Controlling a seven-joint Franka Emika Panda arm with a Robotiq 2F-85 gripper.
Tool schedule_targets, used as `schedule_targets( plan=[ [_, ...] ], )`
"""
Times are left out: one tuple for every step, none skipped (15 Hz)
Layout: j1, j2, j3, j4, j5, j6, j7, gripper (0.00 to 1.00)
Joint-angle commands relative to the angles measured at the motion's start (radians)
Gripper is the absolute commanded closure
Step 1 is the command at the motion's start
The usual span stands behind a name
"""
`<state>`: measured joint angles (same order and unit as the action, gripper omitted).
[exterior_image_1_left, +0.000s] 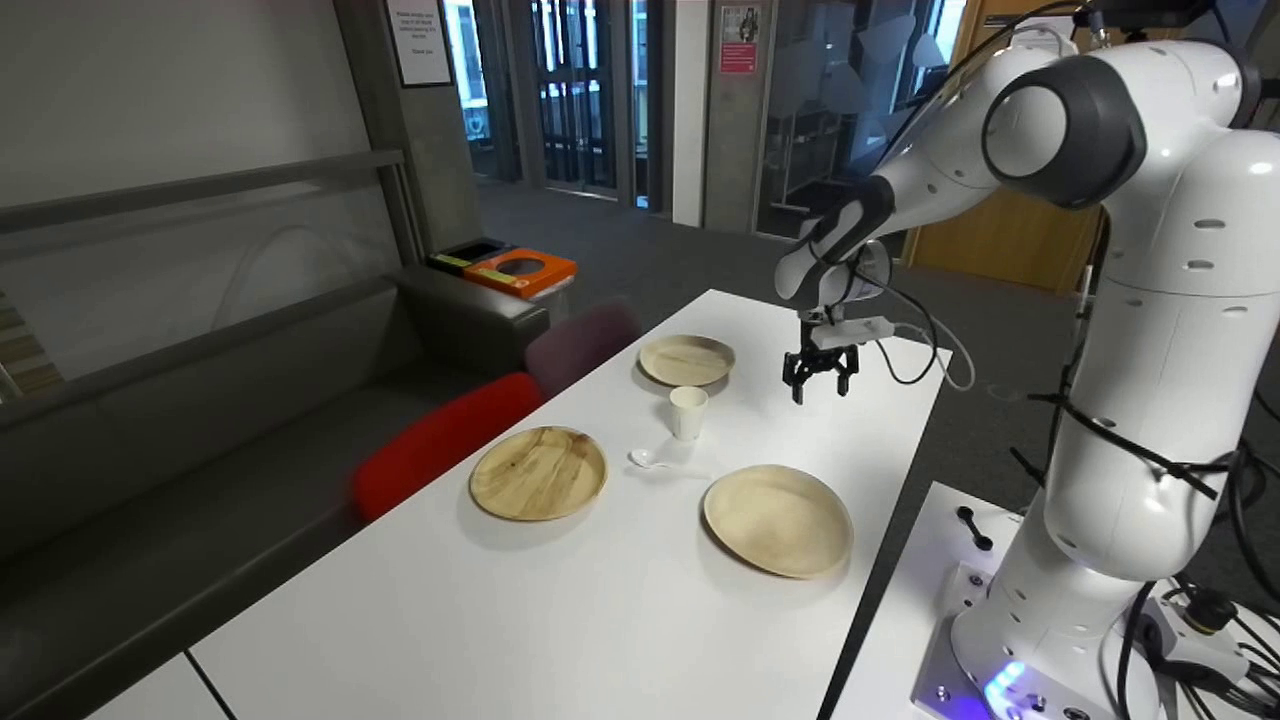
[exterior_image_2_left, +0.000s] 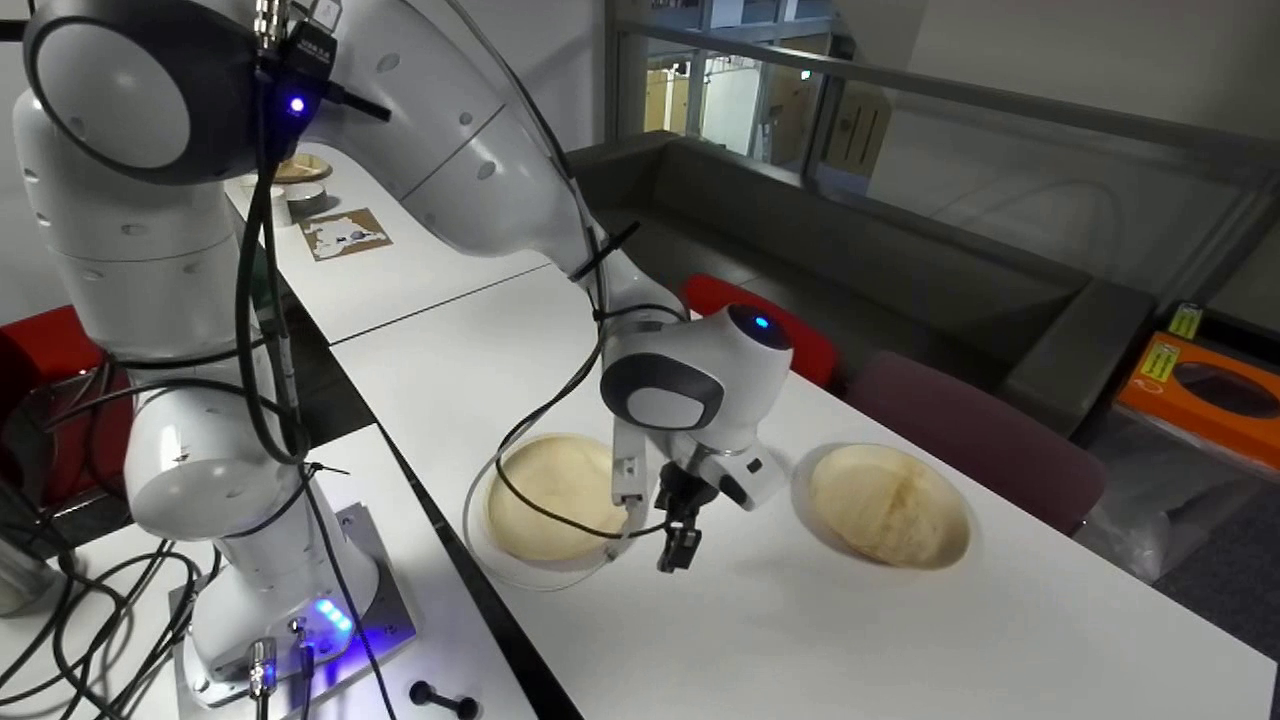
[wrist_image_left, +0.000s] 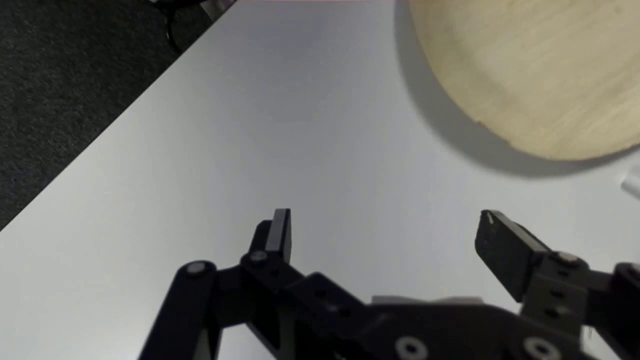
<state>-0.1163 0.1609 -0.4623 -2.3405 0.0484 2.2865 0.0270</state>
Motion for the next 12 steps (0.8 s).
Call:
schedule_targets(
  plan=[
    [-0.012,-0.056,0.104,-0.086,-0.111,-0.01,0.103,0.0],
    [-0.007,-0.048,0.129,-0.099,-0.13,0.003,0.133,0.0],
    [-0.003,-0.037,0.152,-0.107,-0.147,0.007,0.161,0.0],
    [-0.001,-0.018,0.174,-0.109,-0.155,0.016,0.176,0.0],
    [0.001,-0.007,0.194,-0.116,-0.163,0.034,0.193,0.0],
    [-0.001,0.015,0.211,-0.113,-0.155,0.062,0.193,0.0],
    [-0.002,0.036,0.225,-0.107,-0.147,0.086,0.193,0.0],
    [-0.003,0.058,0.235,-0.1,-0.147,0.109,0.189,0.0],
    [-0.003,0.083,0.241,-0.092,-0.145,0.137,0.185,0.0],
    [-0.002,0.107,0.245,-0.084,-0.146,0.156,0.184,0.0],
    [0.002,0.137,0.248,-0.07,-0.145,0.163,0.19,0.0],
    [0.005,0.164,0.248,-0.059,-0.148,0.166,0.192,0.0]
  ],
)
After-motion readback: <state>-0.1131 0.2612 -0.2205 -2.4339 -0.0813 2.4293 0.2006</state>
